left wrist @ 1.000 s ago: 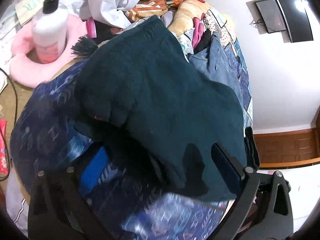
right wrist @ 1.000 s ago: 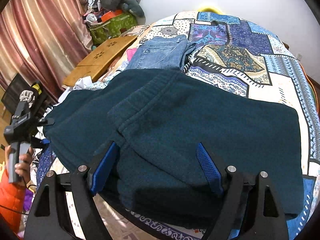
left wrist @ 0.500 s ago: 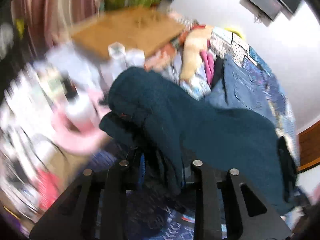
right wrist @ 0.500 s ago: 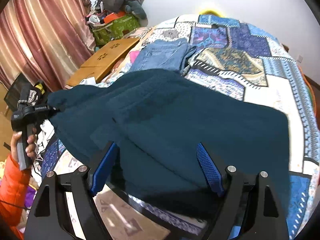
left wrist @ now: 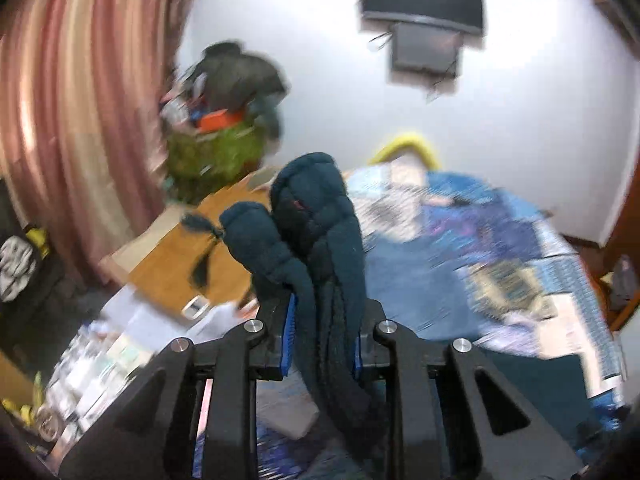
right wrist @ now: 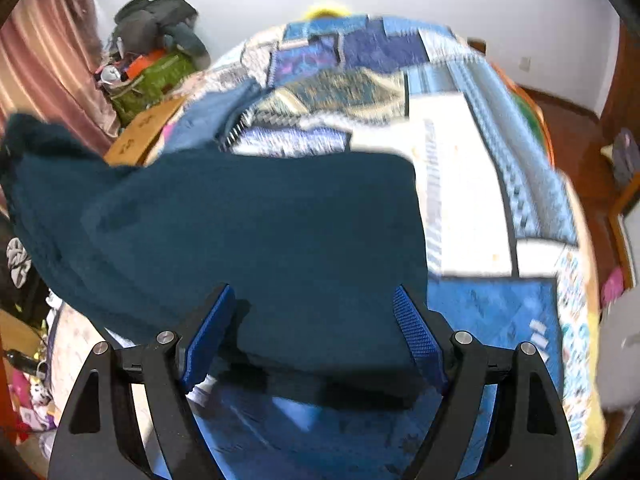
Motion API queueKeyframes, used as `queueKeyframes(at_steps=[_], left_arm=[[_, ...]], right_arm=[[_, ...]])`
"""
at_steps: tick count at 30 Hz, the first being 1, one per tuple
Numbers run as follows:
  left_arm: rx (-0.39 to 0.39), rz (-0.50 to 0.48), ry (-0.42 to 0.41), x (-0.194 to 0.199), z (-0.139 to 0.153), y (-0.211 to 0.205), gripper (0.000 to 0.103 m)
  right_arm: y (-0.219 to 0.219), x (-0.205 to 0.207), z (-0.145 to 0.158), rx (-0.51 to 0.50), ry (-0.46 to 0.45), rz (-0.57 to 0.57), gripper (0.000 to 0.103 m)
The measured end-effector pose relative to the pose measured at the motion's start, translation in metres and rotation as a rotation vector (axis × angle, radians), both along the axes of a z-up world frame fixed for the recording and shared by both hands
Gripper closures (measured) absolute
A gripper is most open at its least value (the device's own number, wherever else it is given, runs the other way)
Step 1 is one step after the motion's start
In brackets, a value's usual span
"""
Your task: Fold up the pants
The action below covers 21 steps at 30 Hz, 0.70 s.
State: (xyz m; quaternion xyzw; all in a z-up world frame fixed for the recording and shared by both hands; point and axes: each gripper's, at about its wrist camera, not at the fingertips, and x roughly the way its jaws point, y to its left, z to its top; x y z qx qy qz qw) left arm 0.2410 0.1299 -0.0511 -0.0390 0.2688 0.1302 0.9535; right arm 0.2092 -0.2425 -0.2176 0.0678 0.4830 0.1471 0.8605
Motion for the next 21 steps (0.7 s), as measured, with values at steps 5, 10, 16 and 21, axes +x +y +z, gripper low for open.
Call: queueKeyframes(at_steps=[5,10,16,21], left_arm=[[-0.027,-0.169,-0.048,0.020,0.031,-0.067,0.083],[-0.120,-0.357,-0.042,0.048,0.041,-0.137,0.084],[-0.164,-0.530,0.060,0.076,0.017,-0.221,0.085],[-0.174,-0.646,0.229,0.087,-0.025,-0.273,0.085]], right_arm=[[0.001,-0.003,-0.002,0.008,-0.018,0.017,0.024],[-0.003,-0.003,-0.007,0.044,-0.013,0.033,0.024],[-0.004,-0.002,-0.009,0.059,-0.015,0.038,0.024],[-0.006,-0.003,-0.008,0.070,-0.017,0.038,0.024]])
